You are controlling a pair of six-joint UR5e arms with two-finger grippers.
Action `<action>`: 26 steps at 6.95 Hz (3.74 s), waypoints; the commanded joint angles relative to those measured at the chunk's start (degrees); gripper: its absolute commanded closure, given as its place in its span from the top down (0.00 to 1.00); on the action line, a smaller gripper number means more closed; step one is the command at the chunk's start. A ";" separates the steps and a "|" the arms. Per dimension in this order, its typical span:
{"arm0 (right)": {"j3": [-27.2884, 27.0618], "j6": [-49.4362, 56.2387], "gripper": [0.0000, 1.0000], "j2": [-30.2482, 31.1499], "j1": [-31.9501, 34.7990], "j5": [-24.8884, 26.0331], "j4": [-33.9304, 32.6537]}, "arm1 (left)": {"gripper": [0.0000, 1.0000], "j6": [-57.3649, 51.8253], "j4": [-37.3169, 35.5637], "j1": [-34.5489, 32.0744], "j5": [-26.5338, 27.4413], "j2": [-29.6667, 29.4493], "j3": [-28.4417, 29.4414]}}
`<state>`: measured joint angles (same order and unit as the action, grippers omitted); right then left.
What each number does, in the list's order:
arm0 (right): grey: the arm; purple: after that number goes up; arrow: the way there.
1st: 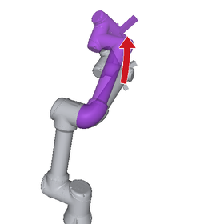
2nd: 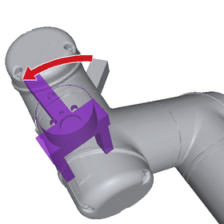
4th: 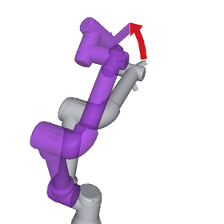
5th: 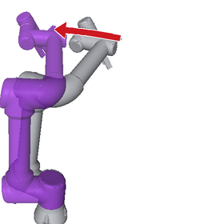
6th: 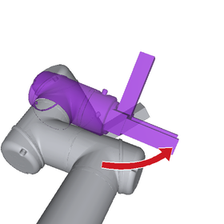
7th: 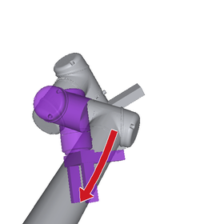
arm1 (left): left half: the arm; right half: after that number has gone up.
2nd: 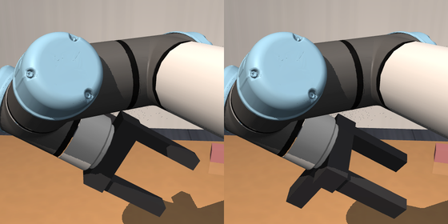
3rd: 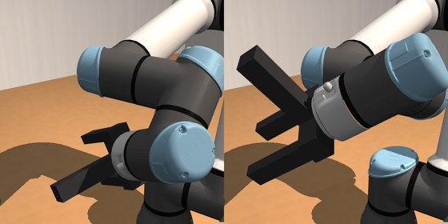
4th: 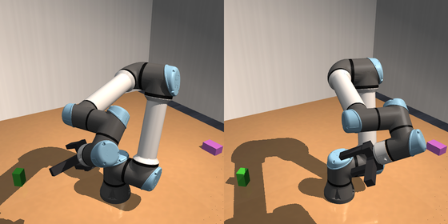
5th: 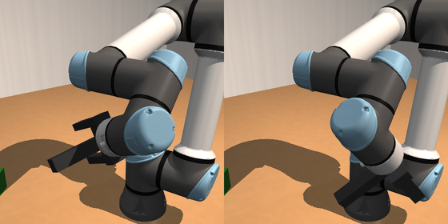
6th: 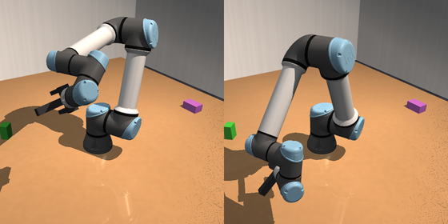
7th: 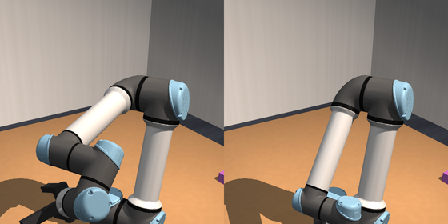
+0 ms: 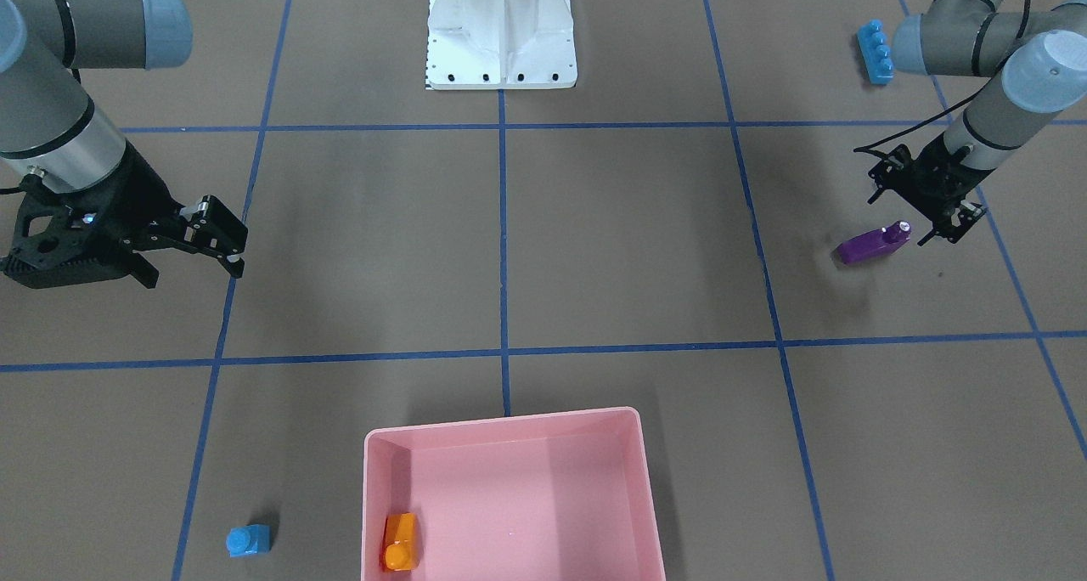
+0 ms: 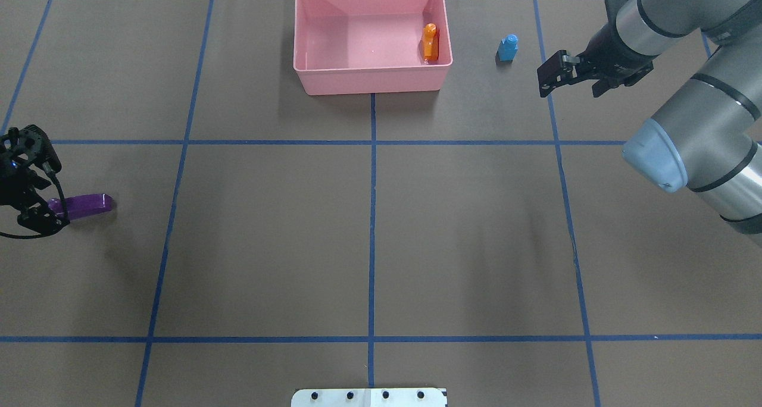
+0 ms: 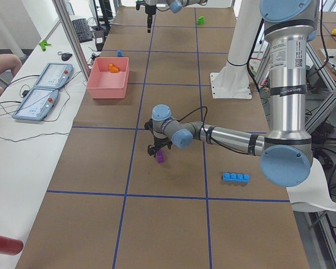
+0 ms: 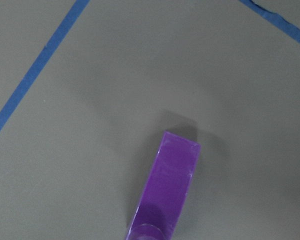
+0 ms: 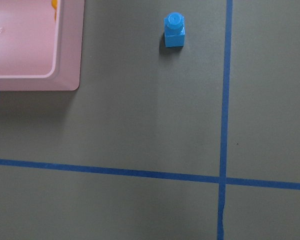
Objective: Put all blocks into box
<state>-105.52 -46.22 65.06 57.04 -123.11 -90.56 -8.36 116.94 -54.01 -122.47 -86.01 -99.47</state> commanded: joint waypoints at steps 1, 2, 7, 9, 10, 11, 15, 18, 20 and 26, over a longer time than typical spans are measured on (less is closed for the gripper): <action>-0.03 -0.01 1.00 -0.11 -0.52 0.49 0.03 | 0.99 0.01 3.09 0.04 0.04 -0.91 3.12; 0.06 -0.01 1.00 -0.11 -0.70 0.58 0.03 | 0.99 0.01 5.99 0.04 -0.05 -1.78 6.27; 0.23 -0.27 1.00 -0.46 -1.93 0.76 0.03 | 0.53 0.18 6.19 0.30 0.12 -2.23 7.45; 0.23 -0.62 1.00 -0.81 -2.20 0.76 0.03 | 0.00 0.79 6.19 0.22 0.13 -2.14 7.01; 0.23 -0.71 1.00 -0.81 -2.28 0.76 0.03 | 0.00 1.24 6.19 0.13 -0.05 -1.97 6.84; 0.32 -0.80 1.00 -0.81 -2.28 0.76 0.12 | 0.00 5.24 6.11 0.04 -0.31 -1.88 5.79; 0.32 -0.89 1.00 -0.72 -3.07 2.08 0.47 | 0.00 52.65 6.37 0.30 -0.75 -4.15 -3.78; 0.14 -0.10 1.00 -0.90 -3.08 1.73 3.00 | 0.00 80.09 5.23 1.44 -0.67 -19.14 -2.93; 0.23 -0.01 1.00 -0.99 -3.08 1.73 4.41 | 0.00 85.15 4.96 2.59 -0.58 -29.85 3.80; 1.11 -0.01 1.00 -0.55 -3.69 1.99 5.13 | 0.00 86.23 -6.64 2.94 1.35 -71.92 50.49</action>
<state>-104.42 -46.20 64.27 53.59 -121.16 -85.53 77.84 110.57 -51.06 -122.07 -153.81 -55.74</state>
